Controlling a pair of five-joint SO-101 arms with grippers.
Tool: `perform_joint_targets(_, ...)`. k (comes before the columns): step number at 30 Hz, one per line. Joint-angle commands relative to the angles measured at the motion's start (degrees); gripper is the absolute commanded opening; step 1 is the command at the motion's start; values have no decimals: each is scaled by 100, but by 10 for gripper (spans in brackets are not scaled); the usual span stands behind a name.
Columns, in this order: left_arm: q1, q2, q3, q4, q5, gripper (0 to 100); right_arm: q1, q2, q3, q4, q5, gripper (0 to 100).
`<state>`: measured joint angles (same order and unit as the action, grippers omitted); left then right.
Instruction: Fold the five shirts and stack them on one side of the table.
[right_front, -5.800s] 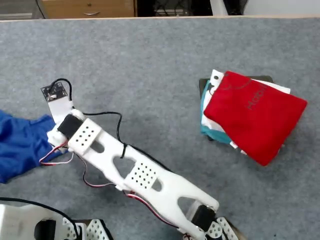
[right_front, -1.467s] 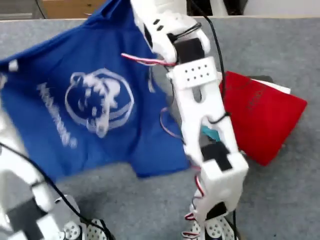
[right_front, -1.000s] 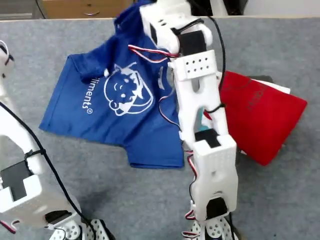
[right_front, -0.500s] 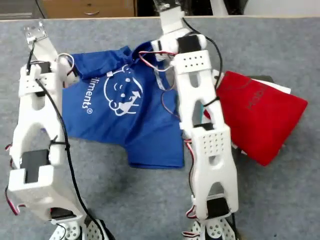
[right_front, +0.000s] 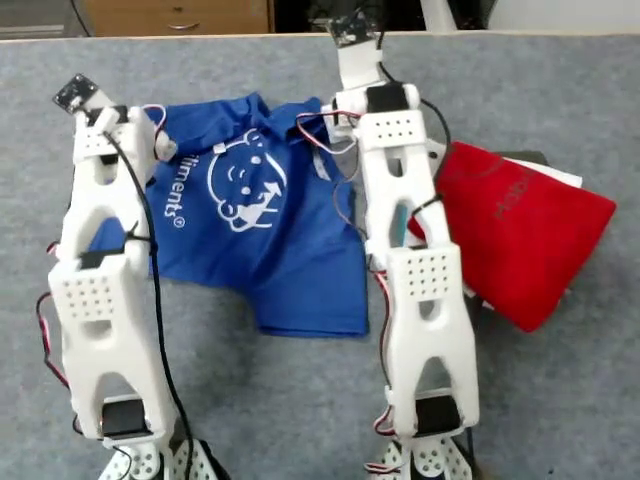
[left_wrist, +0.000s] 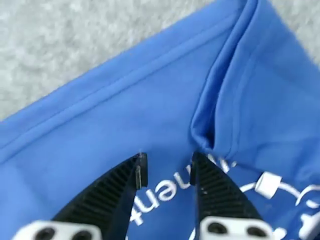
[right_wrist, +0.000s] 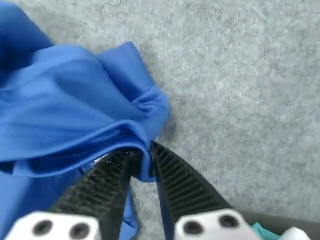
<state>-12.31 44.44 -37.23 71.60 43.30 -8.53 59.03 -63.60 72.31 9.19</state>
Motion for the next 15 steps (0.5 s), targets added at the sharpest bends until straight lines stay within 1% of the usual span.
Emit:
perform_joint_targets(1, 40, 404, -1376, 624, 158, 159, 62, -48, -286, -193, 35, 13)
perform_joint_targets(3, 40, 738, -1903, 1020, 229, 159, 88, 13, -277, -211, 35, 13)
perform_joint_targets(5, 40, 1029, -2422, 1240, 360, 159, 149, 84, -286, -211, 35, 13)
perform_joint_targets(9, -40, 1547, -3284, 1284, 633, 158, 211, 145, -286, -281, 35, 13)
perform_joint_targets(12, -57, 1749, -3785, 1371, 642, 158, 220, 154, -286, -466, 35, 13)
perform_joint_targets(15, 13, 1732, -4435, 1943, 651, 158, 220, 154, -286, -554, 35, 13)
